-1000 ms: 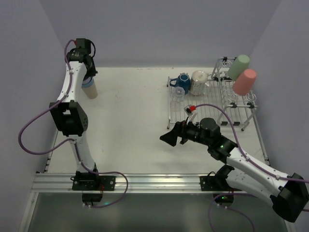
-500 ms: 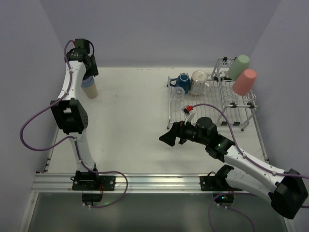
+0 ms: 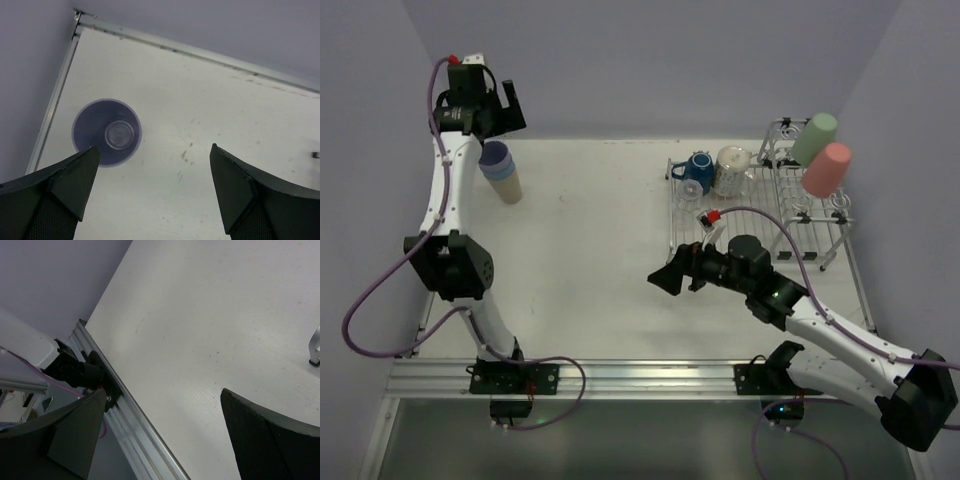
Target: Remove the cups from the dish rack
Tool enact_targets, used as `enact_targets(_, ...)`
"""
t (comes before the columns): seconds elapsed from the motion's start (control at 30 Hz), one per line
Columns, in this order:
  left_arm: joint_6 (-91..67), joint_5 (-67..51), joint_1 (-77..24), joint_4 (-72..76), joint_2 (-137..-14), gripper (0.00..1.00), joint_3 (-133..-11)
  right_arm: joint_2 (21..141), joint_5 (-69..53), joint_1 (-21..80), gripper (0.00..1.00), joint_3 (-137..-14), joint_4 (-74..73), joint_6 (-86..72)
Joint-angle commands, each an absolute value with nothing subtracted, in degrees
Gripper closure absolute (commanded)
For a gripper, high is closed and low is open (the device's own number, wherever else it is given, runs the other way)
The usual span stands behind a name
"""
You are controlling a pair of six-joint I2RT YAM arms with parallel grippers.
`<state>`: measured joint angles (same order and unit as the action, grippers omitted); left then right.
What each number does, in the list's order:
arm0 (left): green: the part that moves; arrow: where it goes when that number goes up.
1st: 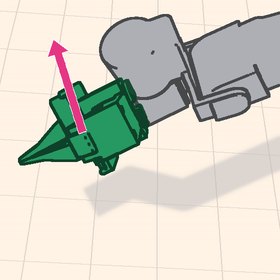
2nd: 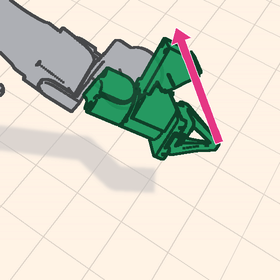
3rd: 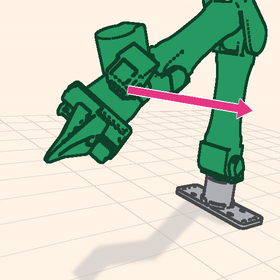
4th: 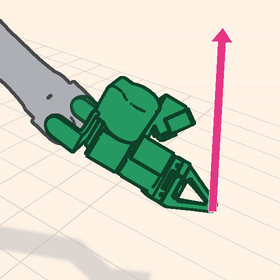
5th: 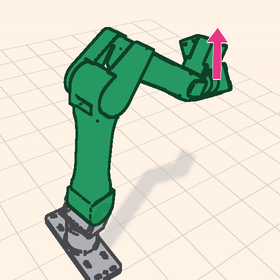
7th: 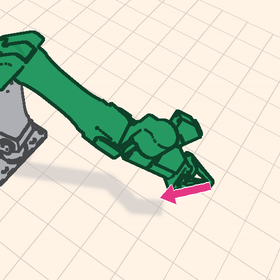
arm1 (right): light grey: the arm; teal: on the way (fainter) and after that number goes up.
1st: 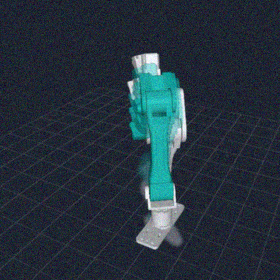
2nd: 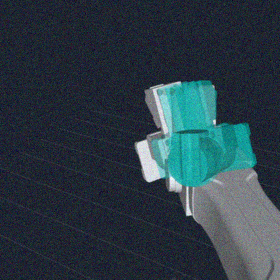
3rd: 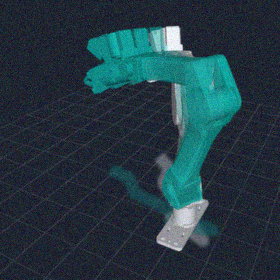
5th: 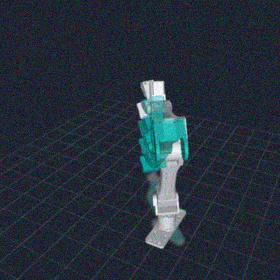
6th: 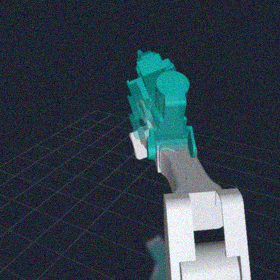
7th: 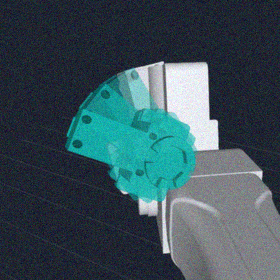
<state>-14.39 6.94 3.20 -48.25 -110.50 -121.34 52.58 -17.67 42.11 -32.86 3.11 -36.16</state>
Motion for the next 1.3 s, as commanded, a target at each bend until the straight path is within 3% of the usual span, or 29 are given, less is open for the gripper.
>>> enact_targets(0.0, -14.8, -4.9, 2.4, -39.0, -96.9, 0.01, -117.4, 52.1, -15.0, 42.6, 0.01, -38.3, 1.1, -34.5)
enact_targets(0.13, -16.1, -10.8, -5.2, -31.6, -79.7, 0.00, -103.6, 49.8, -6.3, 42.5, 0.01, -44.3, -4.7, -31.6)
enact_targets(0.27, -21.5, -22.0, -10.1, -16.1, -61.9, 0.00, -74.5, 47.8, 7.5, 41.8, 0.01, -55.2, -12.3, -25.3)
enact_targets(0.33, -24.6, -27.2, -10.6, -13.0, -53.5, 0.00, -66.4, 48.3, 15.4, 39.8, 0.01, -59.6, -15.1, -22.0)
enact_targets(0.5, -27.1, -36.7, -10.9, -7.4, -43.7, 0.00, -47.0, 48.2, 25.9, 31.6, 0.01, -70.0, -21.5, -17.2)
enact_targets(0.6, -26.6, -41.0, -12.8, -5.7, -40.0, 0.00, -41.8, 48.2, 34.3, 26.9, 0.01, -72.7, -21.8, -13.6)
enact_targets(0.7, -21.4, -37.0, -21.2, -6.9, -37.5, 0.00, -39.7, 49.5, 38.8, 19.7, 0.01, -73.2, -22.4, -11.7)
enact_targets(1.0, -14.9, -25.8, -35.9, -12.0, -33.2, 0.00, -38.6, 56.5, 23.4, -2.3, 0.01, -77.5, -30.2, -15.2)
enact_targets(1.27, -13.6, -19.6, -41.8, -14.7, -33.8, 0.00, -39.3, 63.9, 13.0, -6.1, 0.01, -79.3, -30.1, -14.2)
